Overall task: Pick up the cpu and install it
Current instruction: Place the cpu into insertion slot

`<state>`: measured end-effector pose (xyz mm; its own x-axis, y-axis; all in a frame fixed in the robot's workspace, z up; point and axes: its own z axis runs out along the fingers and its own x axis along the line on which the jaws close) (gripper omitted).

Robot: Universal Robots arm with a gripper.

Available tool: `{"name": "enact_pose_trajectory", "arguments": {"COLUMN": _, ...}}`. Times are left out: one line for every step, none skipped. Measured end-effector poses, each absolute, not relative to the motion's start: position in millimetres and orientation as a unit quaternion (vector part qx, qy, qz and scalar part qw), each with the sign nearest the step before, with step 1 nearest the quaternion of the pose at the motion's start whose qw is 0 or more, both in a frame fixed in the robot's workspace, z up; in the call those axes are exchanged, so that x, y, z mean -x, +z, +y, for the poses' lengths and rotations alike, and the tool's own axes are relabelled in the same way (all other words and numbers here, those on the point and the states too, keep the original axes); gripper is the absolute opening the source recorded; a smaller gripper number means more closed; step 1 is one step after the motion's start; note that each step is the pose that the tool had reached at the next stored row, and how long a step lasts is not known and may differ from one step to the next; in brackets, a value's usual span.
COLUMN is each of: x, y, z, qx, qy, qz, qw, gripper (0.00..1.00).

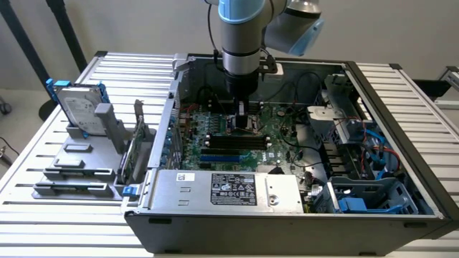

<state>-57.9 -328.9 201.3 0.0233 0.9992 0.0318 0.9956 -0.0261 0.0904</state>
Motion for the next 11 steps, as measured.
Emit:
{"name": "enact_pose_trajectory", "arguments": {"x": 57.9, "y": 201.2, "z": -328.9, "qx": -0.715, "qy": 0.043, "qz": 0.698, "qw": 0.022, "gripper": 0.54}}
{"name": "enact_pose_trajectory", "arguments": {"x": 57.9, "y": 201.0, "z": -328.8, "qx": -0.715, "qy": 0.042, "qz": 0.698, "qw": 0.022, "gripper": 0.54}}
{"name": "enact_pose_trajectory", "arguments": {"x": 57.9, "y": 200.8, "z": -328.8, "qx": -0.715, "qy": 0.042, "qz": 0.698, "qw": 0.022, "gripper": 0.54}}
{"name": "enact_pose_trajectory", "arguments": {"x": 57.9, "y": 200.6, "z": -328.6, "qx": -0.715, "qy": 0.042, "qz": 0.698, "qw": 0.022, "gripper": 0.54}}
{"name": "enact_pose_trajectory", "arguments": {"x": 57.9, "y": 200.4, "z": -328.4, "qx": -0.714, "qy": 0.042, "qz": 0.698, "qw": 0.022, "gripper": 0.54}}
{"name": "enact_pose_trajectory", "arguments": {"x": 57.9, "y": 200.2, "z": -328.3, "qx": -0.714, "qy": 0.042, "qz": 0.698, "qw": 0.023, "gripper": 0.54}}
{"name": "enact_pose_trajectory", "arguments": {"x": 57.9, "y": 200.0, "z": -328.1, "qx": -0.714, "qy": 0.042, "qz": 0.698, "qw": 0.023, "gripper": 0.54}}
{"name": "enact_pose_trajectory", "arguments": {"x": 57.9, "y": 199.9, "z": -328.0, "qx": -0.714, "qy": 0.042, "qz": 0.698, "qw": 0.023, "gripper": 0.54}}
{"name": "enact_pose_trajectory", "arguments": {"x": 57.9, "y": 199.6, "z": -327.8, "qx": -0.714, "qy": 0.041, "qz": 0.699, "qw": 0.023, "gripper": 0.54}}
{"name": "enact_pose_trajectory", "arguments": {"x": 57.9, "y": 199.4, "z": -327.7, "qx": -0.714, "qy": 0.041, "qz": 0.699, "qw": 0.023, "gripper": 0.54}}
{"name": "enact_pose_trajectory", "arguments": {"x": 57.9, "y": 199.2, "z": -327.6, "qx": -0.714, "qy": 0.041, "qz": 0.699, "qw": 0.023, "gripper": 0.54}}
